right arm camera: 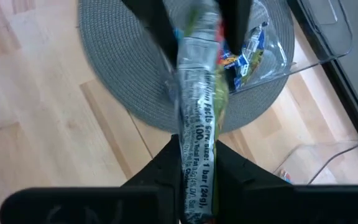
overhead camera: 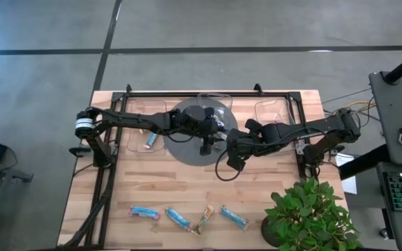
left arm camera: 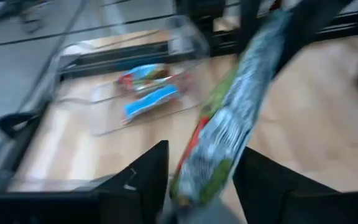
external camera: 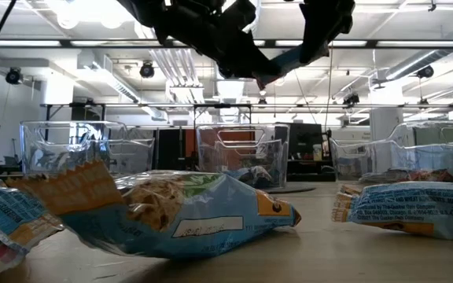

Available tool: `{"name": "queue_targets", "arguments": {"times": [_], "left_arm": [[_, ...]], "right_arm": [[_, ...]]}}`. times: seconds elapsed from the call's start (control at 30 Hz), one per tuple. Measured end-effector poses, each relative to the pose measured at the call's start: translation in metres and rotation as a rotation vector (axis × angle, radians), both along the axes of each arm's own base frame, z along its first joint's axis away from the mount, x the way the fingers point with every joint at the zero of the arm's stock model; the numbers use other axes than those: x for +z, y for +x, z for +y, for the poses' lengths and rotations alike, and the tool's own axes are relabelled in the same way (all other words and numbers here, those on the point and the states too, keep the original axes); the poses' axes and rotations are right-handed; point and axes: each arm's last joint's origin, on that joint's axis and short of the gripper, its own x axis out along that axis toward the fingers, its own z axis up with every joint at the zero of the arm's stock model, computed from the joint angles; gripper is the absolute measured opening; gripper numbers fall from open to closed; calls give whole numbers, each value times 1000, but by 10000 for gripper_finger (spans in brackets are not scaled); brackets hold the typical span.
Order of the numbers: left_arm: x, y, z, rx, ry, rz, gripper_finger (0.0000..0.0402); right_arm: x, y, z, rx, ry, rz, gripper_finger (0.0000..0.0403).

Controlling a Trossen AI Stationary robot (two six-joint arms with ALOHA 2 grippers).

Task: Pick and place Granola Bars by type
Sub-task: Put the red granola bar into the right transparent bin

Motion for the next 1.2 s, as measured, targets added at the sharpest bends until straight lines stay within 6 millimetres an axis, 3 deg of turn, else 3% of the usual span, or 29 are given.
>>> {"name": "queue_targets", "arguments": {"times": [0.17,0.3,0.43,0.63,0.83,1.07,1.2], "left_arm": [[5,-9,5,110,40,44,161],[6,-24,15,186,52,153,161],[-7,-43,23,249,-10,266,161],[-30,-70,23,326,-118,321,161],[-46,-96,16,404,-234,326,161],[-50,-126,8,483,-351,292,161],[-36,-137,6,496,-389,219,161]], "right_arm": [[0,-2,-1,-28,-24,11,44],[-3,-14,-12,-207,-37,79,44],[-7,-37,-34,-566,-60,183,44],[-24,-53,-73,-834,141,241,48],[-51,-74,-109,-1115,181,312,61],[-64,-89,-144,-1209,241,382,85],[-64,-93,-151,-1211,234,383,102]]}}
